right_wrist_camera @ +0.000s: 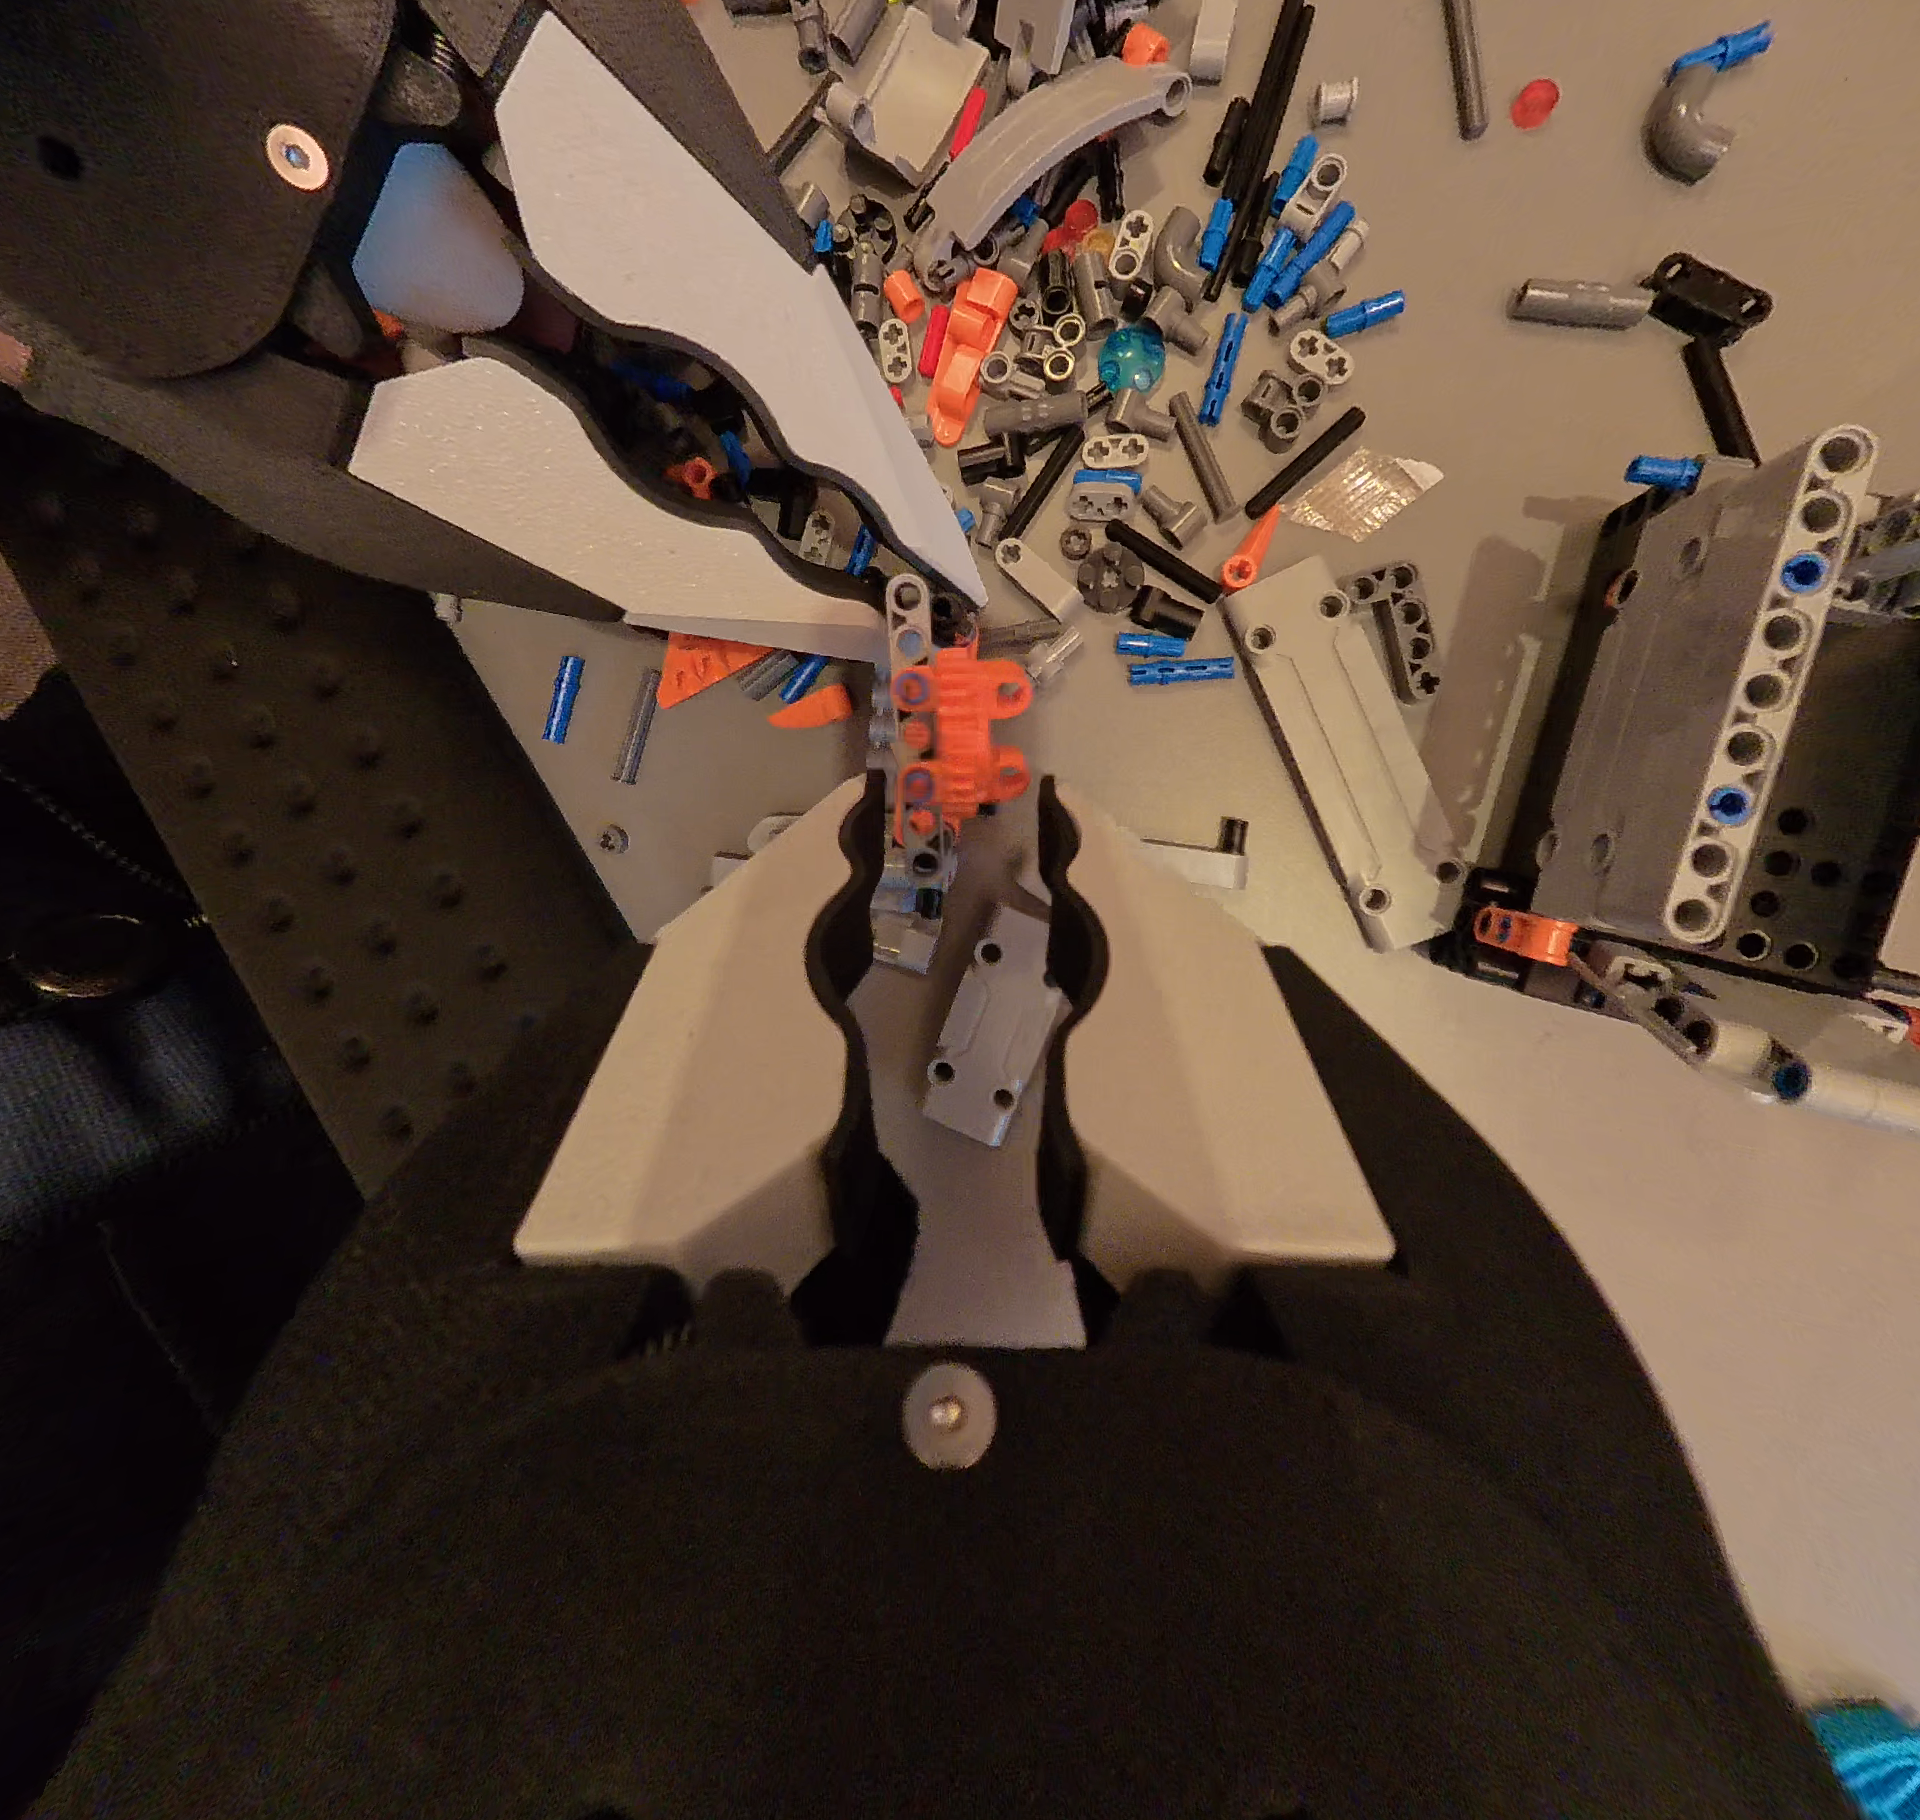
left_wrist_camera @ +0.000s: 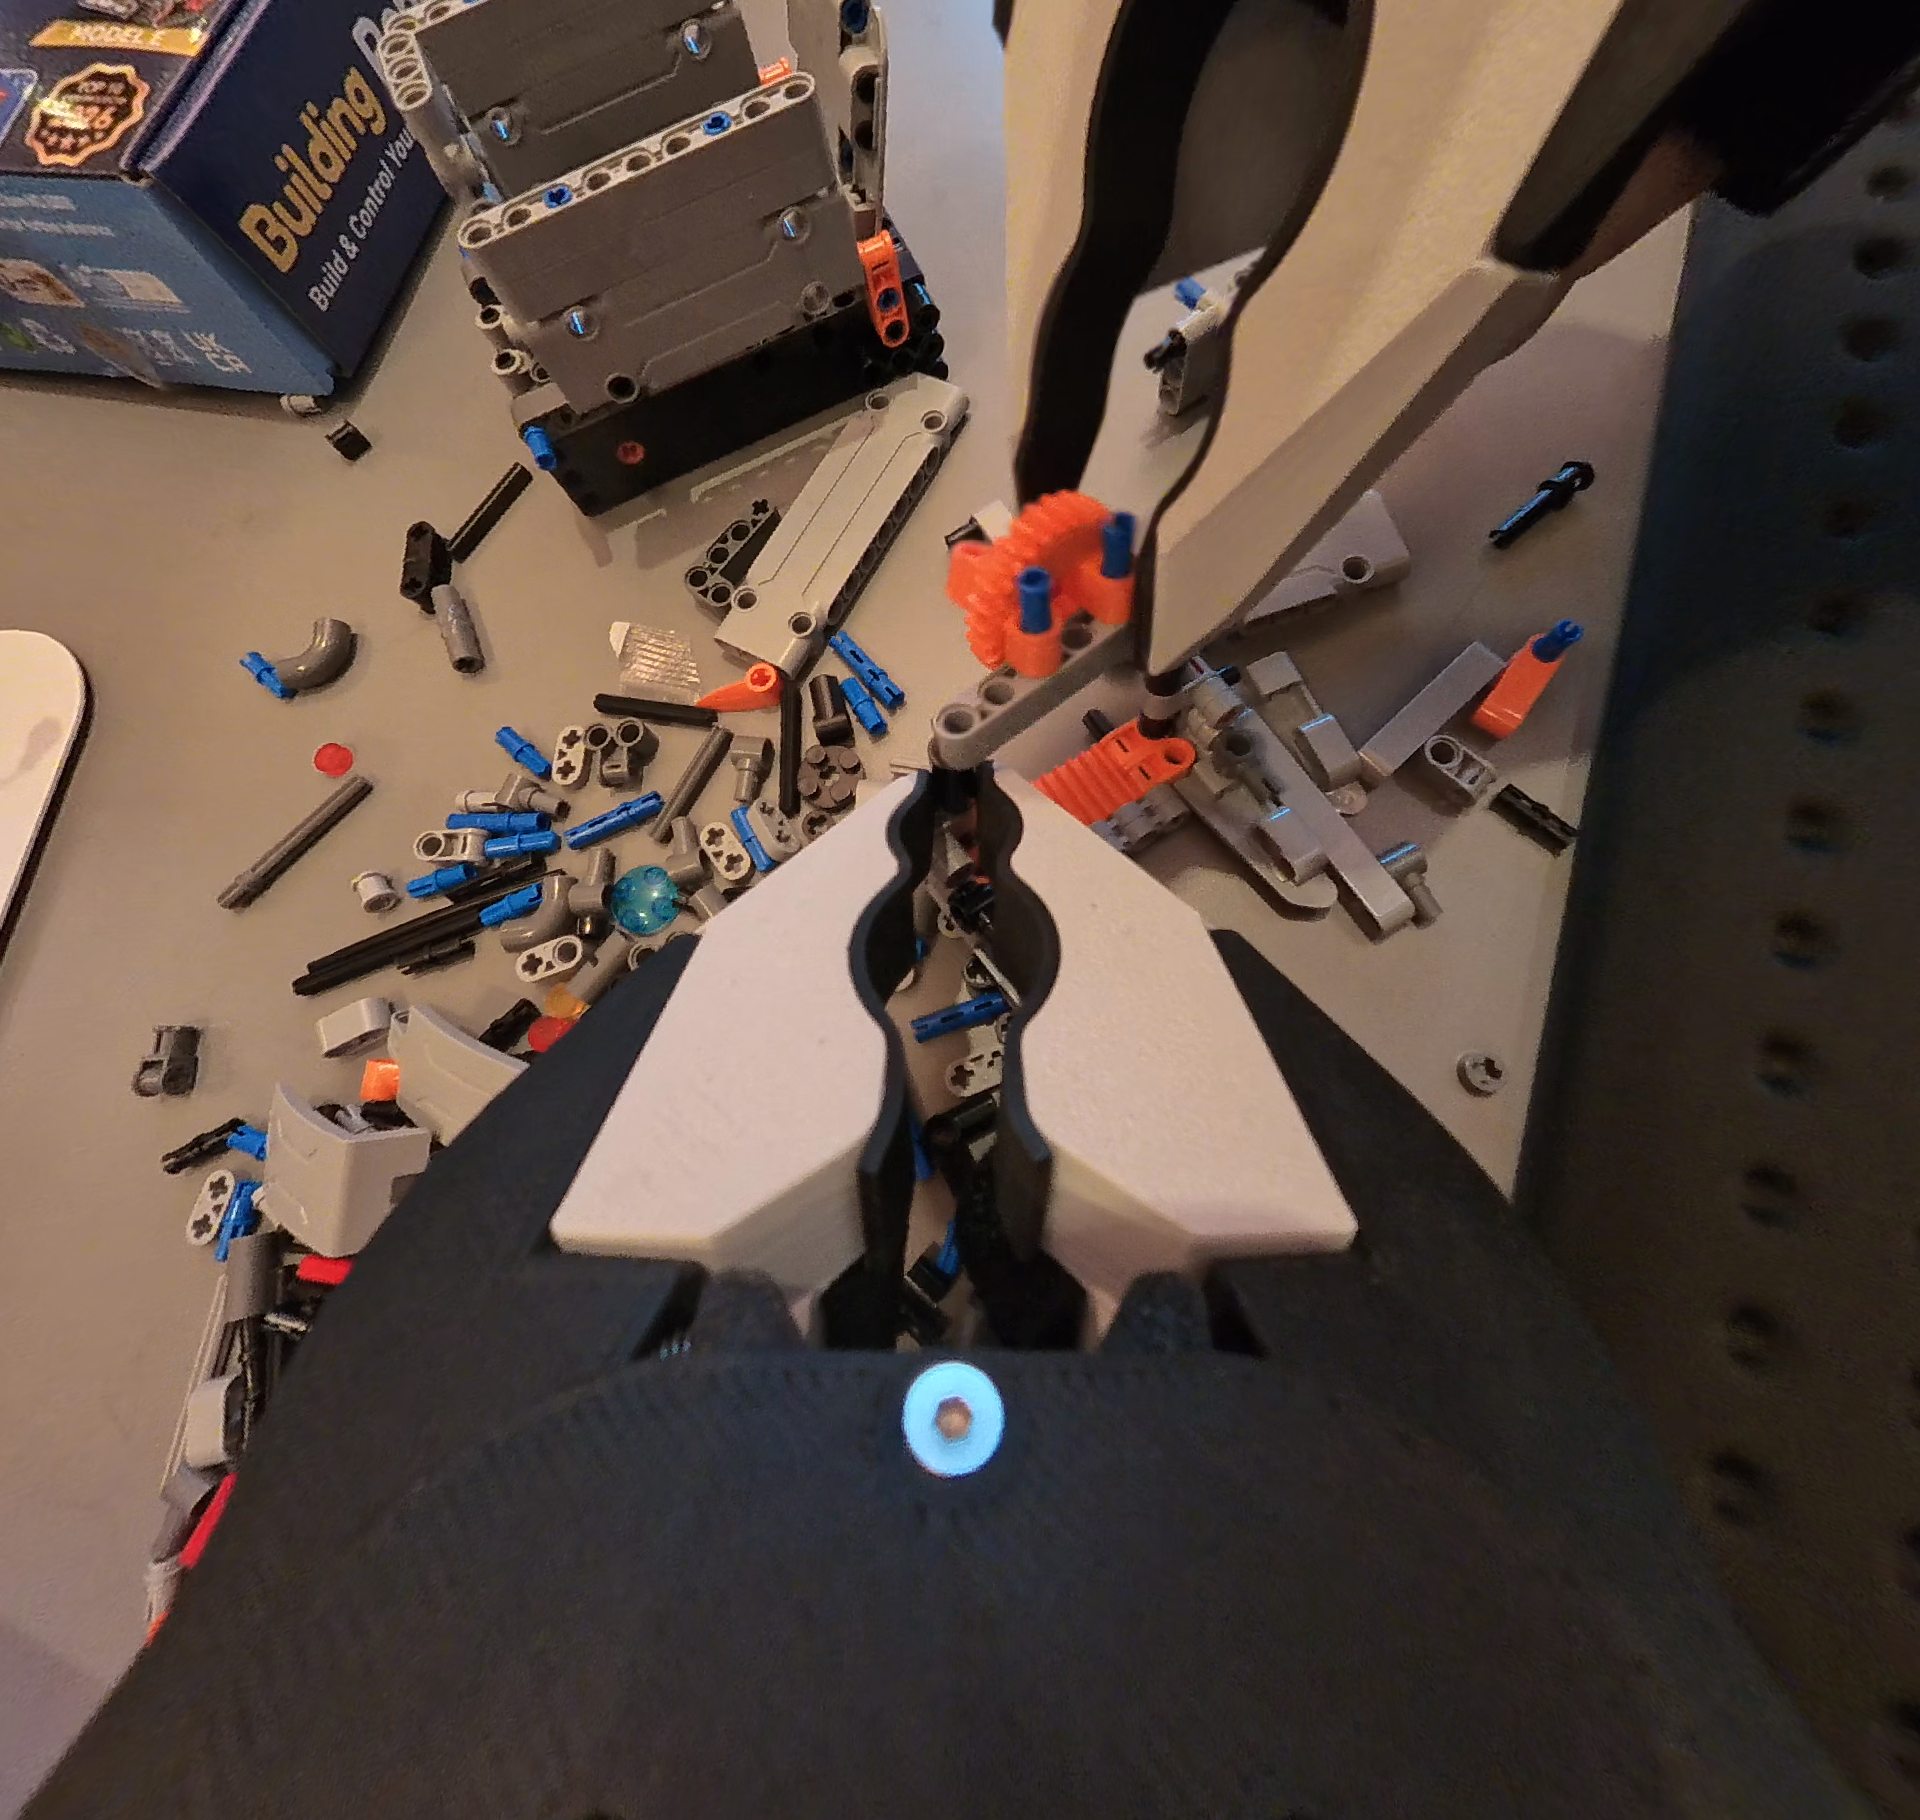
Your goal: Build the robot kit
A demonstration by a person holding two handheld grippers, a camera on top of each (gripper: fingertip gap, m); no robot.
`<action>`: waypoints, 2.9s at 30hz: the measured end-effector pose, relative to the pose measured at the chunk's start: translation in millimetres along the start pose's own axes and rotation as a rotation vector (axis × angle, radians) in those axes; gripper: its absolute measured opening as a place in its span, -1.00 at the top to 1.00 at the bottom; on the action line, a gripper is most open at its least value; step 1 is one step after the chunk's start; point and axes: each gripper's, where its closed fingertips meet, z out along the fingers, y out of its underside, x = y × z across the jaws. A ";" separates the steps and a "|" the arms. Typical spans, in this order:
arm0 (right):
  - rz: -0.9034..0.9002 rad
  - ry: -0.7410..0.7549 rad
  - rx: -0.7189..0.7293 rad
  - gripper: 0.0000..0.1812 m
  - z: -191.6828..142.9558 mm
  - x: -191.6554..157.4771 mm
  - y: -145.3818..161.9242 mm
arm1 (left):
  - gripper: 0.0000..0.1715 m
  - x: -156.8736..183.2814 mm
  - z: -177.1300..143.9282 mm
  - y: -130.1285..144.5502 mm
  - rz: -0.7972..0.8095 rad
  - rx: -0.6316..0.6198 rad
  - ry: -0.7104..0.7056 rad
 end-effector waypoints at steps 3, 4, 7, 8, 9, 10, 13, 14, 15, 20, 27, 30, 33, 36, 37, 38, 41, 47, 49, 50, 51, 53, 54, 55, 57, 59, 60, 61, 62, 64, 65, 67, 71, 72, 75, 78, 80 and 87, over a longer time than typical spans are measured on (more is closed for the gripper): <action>-0.047 0.040 0.027 0.52 -5.6 2.6 -8.6 | 0.95 0.3 0.3 -0.3 0.000 0.003 0.004; -0.087 0.061 0.032 0.49 -6.6 2.2 -12.9 | 0.95 0.4 0.3 -0.4 0.000 0.004 0.005; -0.148 0.059 0.003 0.50 -2.4 1.2 -18.8 | 0.94 0.6 0.3 -0.5 0.000 0.005 0.007; -0.161 0.036 0.002 0.54 -1.3 0.8 -20.1 | 0.94 0.7 0.2 -0.4 0.000 0.005 0.008; -0.160 0.010 0.007 0.58 -1.6 1.3 -21.5 | 0.94 0.9 -0.1 -0.2 -0.002 0.005 0.010; -0.153 -0.007 0.026 0.63 -3.4 4.0 -24.7 | 0.94 1.4 -0.7 0.1 -0.007 0.003 0.014; -0.145 0.009 0.013 0.67 -6.1 20.7 -24.4 | 0.94 3.4 -1.5 0.5 -0.031 0.000 0.031; -0.148 0.013 -0.016 0.67 -4.5 24.7 -19.9 | 0.94 4.8 -1.6 0.3 -0.033 0.000 0.035; -0.157 0.019 -0.043 0.65 -1.3 28.8 -15.6 | 0.94 7.4 -1.6 0.0 -0.026 0.000 0.044; -0.254 0.067 -0.092 0.58 20.6 43.6 -8.2 | 0.91 15.9 -4.0 1.8 -0.032 -0.012 0.082; -0.299 0.072 -0.158 0.67 42.4 47.3 3.0 | 0.83 11.5 -8.8 2.1 -0.061 0.006 0.103; -0.281 0.048 -0.119 0.69 38.9 45.4 0.5 | 0.83 9.4 -10.3 1.2 -0.066 0.018 0.105; -0.225 -0.043 -0.035 0.68 25.1 32.4 -6.1 | 0.82 4.0 -15.6 -5.2 -0.058 0.054 0.081; -0.106 -0.260 0.097 0.69 -2.0 5.4 -21.5 | 0.76 0.3 -23.9 -18.4 -0.028 0.113 0.063; -0.074 -0.310 0.110 0.69 -9.9 0.7 -22.9 | 0.73 -0.2 -26.1 -21.9 -0.005 0.125 0.055; -0.068 -0.330 0.117 0.69 -16.2 -1.4 -23.3 | 0.72 -0.4 -28.1 -25.6 0.016 0.136 0.045; -0.077 -0.387 0.149 0.69 -32.0 -14.0 -27.9 | 0.72 4.5 -33.7 -37.1 0.015 0.184 0.073; -0.156 -0.350 0.150 0.69 -40.7 -26.3 -28.9 | 0.93 15.8 -49.8 -57.3 -0.092 0.316 0.232; -0.186 -0.331 0.162 0.68 -42.9 -28.9 -29.9 | 0.93 16.9 -52.6 -58.6 -0.130 0.331 0.268; -0.197 -0.319 0.173 0.68 -44.3 -29.8 -31.0 | 0.93 16.9 -54.2 -59.8 -0.143 0.341 0.275; -0.209 -0.298 0.193 0.68 -46.6 -29.6 -33.5 | 0.93 15.6 -56.1 -61.6 -0.161 0.354 0.276; -0.259 -0.193 0.249 0.61 -53.2 -25.9 -39.4 | 0.93 11.8 -59.2 -65.1 -0.230 0.374 0.296; -0.288 -0.122 0.278 0.56 -57.5 -23.8 -42.1 | 0.93 10.3 -60.3 -66.7 -0.273 0.388 0.318; -0.329 -0.060 0.297 0.54 -61.0 -24.5 -42.8 | 0.93 8.9 -60.1 -67.1 -0.321 0.393 0.343; -0.409 0.083 0.302 0.52 -63.5 -23.2 -41.6 | 0.93 7.3 -58.8 -67.4 -0.403 0.405 0.396; -0.469 0.224 0.274 0.52 -61.5 -17.1 -39.2 | 0.94 6.5 -58.8 -68.5 -0.464 0.419 0.440; -0.504 0.262 0.277 0.55 -60.4 -18.2 -40.0 | 0.94 7.8 -59.0 -69.4 -0.482 0.422 0.465; -0.544 0.295 0.290 0.59 -60.3 -19.6 -42.1 | 0.94 8.6 -58.9 -70.1 -0.495 0.423 0.477; -0.579 0.320 0.298 0.70 -60.3 -20.6 -43.3 | 0.94 9.2 -58.3 -70.2 -0.500 0.418 0.480; -0.584 0.319 0.273 0.81 -58.2 -19.1 -40.9 | 0.94 9.6 -56.4 -68.8 -0.495 0.406 0.472; -0.567 0.298 0.280 0.83 -58.8 -19.7 -41.0 | 0.94 9.4 -57.1 -69.5 -0.497 0.414 0.478; -0.521 0.241 0.303 0.85 -62.1 -22.2 -41.6 | 0.93 11.1 -59.8 -71.7 -0.507 0.421 0.510; -0.480 0.215 0.326 0.85 -67.3 -23.8 -41.0 | 0.93 13.6 -61.2 -76.0 -0.490 0.404 0.534; -0.455 0.205 0.345 0.85 -69.1 -24.5 -42.1 | 0.93 13.2 -62.6 -77.9 -0.487 0.408 0.542; -0.360 0.132 0.396 0.86 -72.3 -27.0 -42.4 | 0.93 15.3 -66.0 -80.4 -0.465 0.393 0.576; -0.259 0.050 0.460 0.86 -76.8 -27.5 -43.3 | 0.92 15.7 -68.5 -84.7 -0.415 0.413 0.551; -0.197 -0.010 0.491 0.92 -80.3 -27.5 -42.5 | 0.89 18.0 -70.8 -86.8 -0.401 0.420 0.557; -0.100 -0.155 0.476 0.93 -81.0 -27.3 -35.3 | 0.84 25.3 -69.3 -82.2 -0.347 0.406 0.569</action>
